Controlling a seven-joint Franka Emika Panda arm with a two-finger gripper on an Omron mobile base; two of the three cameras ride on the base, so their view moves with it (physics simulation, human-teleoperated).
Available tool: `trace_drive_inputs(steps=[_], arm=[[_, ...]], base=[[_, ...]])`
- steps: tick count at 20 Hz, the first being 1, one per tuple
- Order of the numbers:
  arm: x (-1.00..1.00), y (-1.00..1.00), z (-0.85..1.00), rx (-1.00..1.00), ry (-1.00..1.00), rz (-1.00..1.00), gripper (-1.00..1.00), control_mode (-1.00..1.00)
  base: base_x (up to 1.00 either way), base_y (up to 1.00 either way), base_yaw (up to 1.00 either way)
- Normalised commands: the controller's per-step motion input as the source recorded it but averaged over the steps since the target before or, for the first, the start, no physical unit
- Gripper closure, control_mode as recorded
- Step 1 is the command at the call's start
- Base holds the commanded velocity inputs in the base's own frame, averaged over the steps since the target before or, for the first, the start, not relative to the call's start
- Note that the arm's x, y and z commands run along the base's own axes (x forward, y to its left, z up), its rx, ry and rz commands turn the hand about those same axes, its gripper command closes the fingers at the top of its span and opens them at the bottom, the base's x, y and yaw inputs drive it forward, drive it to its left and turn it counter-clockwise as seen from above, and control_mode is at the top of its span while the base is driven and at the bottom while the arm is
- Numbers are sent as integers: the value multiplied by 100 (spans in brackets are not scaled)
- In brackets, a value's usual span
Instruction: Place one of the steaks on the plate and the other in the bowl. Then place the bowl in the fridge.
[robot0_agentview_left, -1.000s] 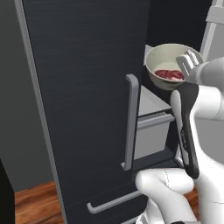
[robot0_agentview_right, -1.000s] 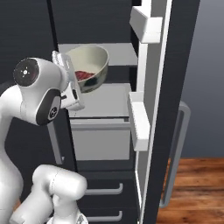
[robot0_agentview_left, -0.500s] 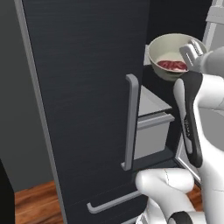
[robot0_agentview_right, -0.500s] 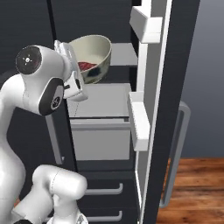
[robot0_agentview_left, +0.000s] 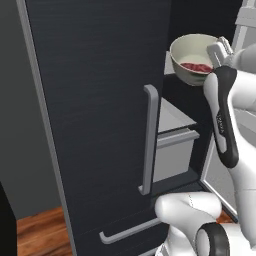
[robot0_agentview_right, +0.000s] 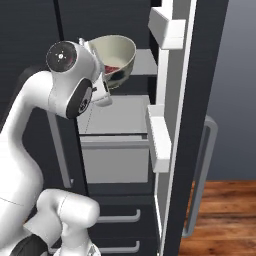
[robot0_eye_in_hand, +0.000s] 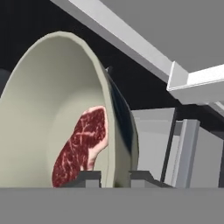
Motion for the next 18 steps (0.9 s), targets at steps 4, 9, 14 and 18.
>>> trace_drive_inputs(steps=[4, 9, 14, 18], arm=[[45, -2, 0, 3, 0, 13, 100, -100], [50, 0, 0, 1, 0, 11, 100, -100], [58, -1, -5, 0, 0, 10, 100, -100], [70, -1, -14, 0, 0, 7, 100, -100]], base=[[0, 0, 0], [0, 0, 0], [0, 0, 0], [0, 0, 0]])
